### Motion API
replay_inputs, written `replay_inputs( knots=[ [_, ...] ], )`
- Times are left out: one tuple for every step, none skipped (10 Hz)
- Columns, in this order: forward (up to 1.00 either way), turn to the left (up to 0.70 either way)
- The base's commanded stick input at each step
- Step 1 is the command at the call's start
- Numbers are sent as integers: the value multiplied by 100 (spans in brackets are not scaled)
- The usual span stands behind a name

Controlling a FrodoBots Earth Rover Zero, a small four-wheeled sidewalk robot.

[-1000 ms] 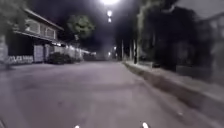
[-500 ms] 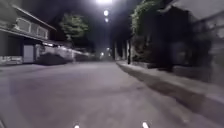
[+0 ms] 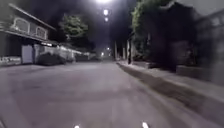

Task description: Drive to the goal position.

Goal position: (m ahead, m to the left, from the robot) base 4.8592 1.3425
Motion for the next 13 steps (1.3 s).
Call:
replay_inputs(
  knots=[
    [50,0],
    [50,0],
    [50,0],
    [50,0],
    [50,0],
    [50,0],
    [50,0],
    [50,0],
    [50,9],
    [50,42],
    [50,50],
    [50,50],
    [50,50]
  ],
)
